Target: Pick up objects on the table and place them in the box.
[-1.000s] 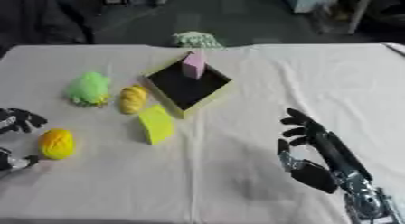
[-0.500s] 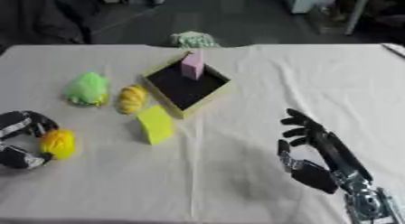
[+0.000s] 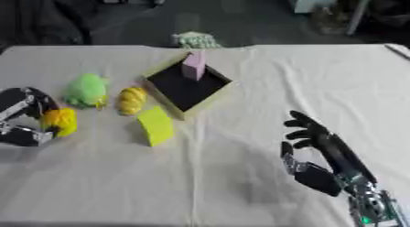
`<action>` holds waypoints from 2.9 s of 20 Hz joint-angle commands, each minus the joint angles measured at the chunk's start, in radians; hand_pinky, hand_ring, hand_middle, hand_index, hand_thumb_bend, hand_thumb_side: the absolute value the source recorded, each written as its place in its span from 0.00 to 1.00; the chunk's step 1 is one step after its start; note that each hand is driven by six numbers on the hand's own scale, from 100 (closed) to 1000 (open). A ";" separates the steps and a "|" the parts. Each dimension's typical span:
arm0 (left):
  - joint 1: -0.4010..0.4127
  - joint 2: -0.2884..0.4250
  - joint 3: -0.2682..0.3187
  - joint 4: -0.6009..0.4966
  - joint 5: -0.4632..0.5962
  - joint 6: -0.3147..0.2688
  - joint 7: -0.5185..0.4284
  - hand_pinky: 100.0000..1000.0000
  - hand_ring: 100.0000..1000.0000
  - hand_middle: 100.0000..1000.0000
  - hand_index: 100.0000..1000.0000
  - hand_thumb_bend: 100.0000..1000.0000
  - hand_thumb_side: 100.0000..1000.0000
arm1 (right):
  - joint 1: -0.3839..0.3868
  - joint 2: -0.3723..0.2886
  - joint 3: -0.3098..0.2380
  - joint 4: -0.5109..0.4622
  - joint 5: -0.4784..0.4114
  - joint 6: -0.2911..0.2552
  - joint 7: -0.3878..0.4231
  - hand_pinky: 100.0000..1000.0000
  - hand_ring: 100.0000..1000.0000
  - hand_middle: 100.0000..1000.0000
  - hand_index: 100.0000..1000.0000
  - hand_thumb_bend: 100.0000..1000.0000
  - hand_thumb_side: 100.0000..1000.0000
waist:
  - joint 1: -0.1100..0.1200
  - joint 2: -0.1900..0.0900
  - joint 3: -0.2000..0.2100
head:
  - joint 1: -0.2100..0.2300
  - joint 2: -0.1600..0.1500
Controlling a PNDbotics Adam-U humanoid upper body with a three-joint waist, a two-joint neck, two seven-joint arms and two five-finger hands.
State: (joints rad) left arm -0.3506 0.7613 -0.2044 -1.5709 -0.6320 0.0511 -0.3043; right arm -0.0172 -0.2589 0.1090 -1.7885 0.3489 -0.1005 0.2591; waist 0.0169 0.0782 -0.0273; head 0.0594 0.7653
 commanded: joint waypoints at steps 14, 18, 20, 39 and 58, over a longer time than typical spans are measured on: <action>-0.453 -0.187 -0.118 0.284 -0.114 -0.072 -0.018 0.56 0.46 0.44 0.62 0.18 0.05 | -0.012 -0.005 0.018 -0.011 -0.027 -0.004 0.017 0.66 0.74 0.81 1.00 0.00 0.22 | -0.012 -0.008 -0.066 | 0.018 0.005; -0.513 -0.282 -0.117 0.409 -0.206 -0.104 0.048 0.56 0.47 0.45 0.63 0.19 0.05 | -0.017 -0.004 0.026 -0.013 -0.035 -0.006 0.024 0.66 0.74 0.81 1.00 0.00 0.22 | -0.012 0.002 -0.092 | 0.032 0.005; -0.531 -0.317 -0.111 0.459 -0.238 -0.119 0.078 0.56 0.47 0.45 0.63 0.19 0.05 | -0.021 -0.004 0.030 -0.013 -0.039 -0.007 0.029 0.66 0.74 0.81 1.00 0.00 0.22 | -0.012 0.008 -0.105 | 0.037 0.005; -0.570 -0.450 -0.106 0.622 -0.374 -0.142 0.233 0.62 0.57 0.57 0.76 0.48 0.19 | -0.049 -0.003 0.037 -0.017 -0.051 -0.008 0.042 0.66 0.74 0.81 1.00 0.00 0.21 | -0.016 0.042 -0.162 | 0.058 0.005; -0.521 -0.126 -0.181 0.165 -0.037 -0.276 -0.303 0.79 0.69 0.70 0.86 0.45 0.22 | -0.039 -0.011 0.015 -0.015 -0.031 -0.007 0.023 0.66 0.74 0.81 1.00 0.00 0.22 | 0.003 0.030 -0.125 | 0.011 0.005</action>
State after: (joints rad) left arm -0.8582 0.5815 -0.3788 -1.3520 -0.7060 -0.2198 -0.5641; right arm -0.0516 -0.2516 0.1330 -1.7882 0.3132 -0.1063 0.2875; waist 0.0220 0.1227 -0.1523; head 0.0758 0.7653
